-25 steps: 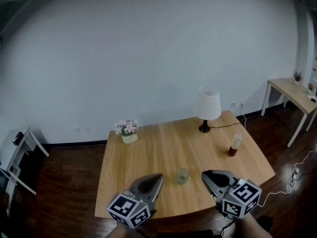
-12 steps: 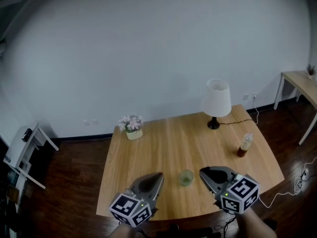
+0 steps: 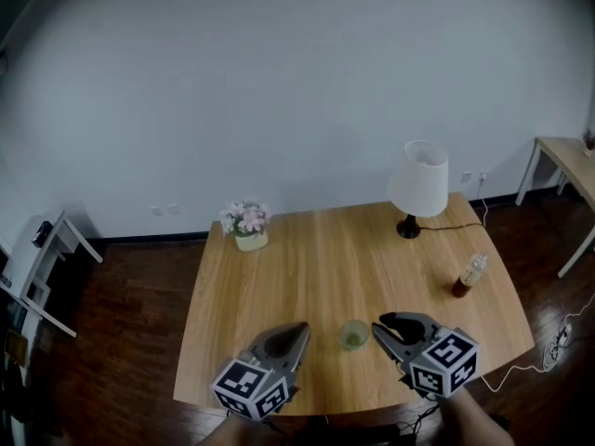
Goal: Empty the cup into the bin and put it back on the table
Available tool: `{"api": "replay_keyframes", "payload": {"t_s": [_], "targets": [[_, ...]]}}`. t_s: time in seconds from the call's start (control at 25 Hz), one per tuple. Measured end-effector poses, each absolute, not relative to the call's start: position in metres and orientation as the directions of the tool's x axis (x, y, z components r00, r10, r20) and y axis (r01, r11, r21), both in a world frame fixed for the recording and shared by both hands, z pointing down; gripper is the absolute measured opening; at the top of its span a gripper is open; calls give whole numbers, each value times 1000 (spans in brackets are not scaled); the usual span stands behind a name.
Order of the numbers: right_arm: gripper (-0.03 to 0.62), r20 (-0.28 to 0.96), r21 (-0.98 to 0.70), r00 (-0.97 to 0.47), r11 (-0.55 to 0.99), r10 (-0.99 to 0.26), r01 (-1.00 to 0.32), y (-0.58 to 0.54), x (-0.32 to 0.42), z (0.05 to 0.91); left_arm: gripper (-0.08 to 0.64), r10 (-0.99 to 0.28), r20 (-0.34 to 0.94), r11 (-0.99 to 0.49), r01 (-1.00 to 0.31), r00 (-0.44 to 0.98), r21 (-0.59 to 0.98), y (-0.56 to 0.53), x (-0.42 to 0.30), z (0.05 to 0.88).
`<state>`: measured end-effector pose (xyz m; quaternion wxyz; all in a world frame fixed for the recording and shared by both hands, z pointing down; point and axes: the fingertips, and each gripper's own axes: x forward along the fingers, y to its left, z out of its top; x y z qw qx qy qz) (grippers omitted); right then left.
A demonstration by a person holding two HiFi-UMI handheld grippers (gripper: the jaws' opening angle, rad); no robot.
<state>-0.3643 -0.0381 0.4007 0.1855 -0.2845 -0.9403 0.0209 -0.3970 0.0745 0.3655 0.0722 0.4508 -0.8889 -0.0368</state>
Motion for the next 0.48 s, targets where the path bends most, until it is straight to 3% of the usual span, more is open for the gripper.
{"api": "replay_keyframes", "payload": {"t_s": [0.12, 0.24, 0.32, 0.48], "targets": [[195, 362, -152, -744, 823, 561, 547, -35, -374, 426, -9, -802, 124, 597, -788, -584, 153, 75, -406, 388], [201, 401, -164, -729, 826, 555, 538, -37, -382, 452, -9, -797, 164, 603, -777, -581, 181, 75, -413, 415], [243, 435, -170, -716, 831, 546, 530, -38, -385, 469, -9, -792, 184, 610, -768, -582, 194, 76, -417, 429], [245, 476, -177, -705, 843, 526, 508, -44, -390, 493, -9, -782, 209, 622, -755, -587, 207, 78, -427, 451]]}}
